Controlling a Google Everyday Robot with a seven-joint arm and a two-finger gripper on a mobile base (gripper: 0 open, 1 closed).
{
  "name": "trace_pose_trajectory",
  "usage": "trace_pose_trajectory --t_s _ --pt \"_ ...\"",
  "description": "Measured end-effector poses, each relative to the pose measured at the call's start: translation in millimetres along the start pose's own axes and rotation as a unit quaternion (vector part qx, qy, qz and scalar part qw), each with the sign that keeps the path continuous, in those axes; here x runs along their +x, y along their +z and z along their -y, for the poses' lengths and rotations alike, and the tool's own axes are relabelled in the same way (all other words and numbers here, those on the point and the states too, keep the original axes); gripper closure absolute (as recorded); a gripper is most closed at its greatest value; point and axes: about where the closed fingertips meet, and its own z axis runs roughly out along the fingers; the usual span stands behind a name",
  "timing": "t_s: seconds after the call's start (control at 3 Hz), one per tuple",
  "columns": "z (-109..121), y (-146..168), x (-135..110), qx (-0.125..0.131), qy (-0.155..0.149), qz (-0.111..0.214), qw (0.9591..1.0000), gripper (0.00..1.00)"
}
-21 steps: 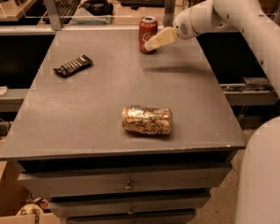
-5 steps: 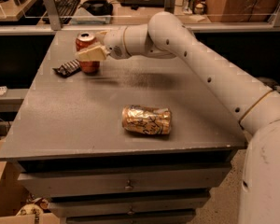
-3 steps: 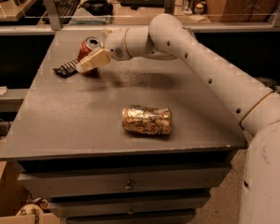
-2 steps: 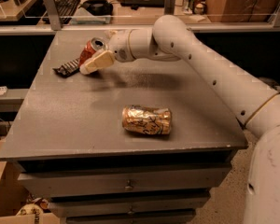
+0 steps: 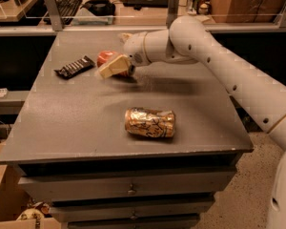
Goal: Move coke can near rxbar chocolate
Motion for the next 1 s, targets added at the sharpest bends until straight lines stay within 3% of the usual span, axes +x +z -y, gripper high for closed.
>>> trace_pose_trajectory --t_s 1.0 --pt "-26.3 -12.1 17.1 -0.026 0.004 -0.014 0.9996 0.00"
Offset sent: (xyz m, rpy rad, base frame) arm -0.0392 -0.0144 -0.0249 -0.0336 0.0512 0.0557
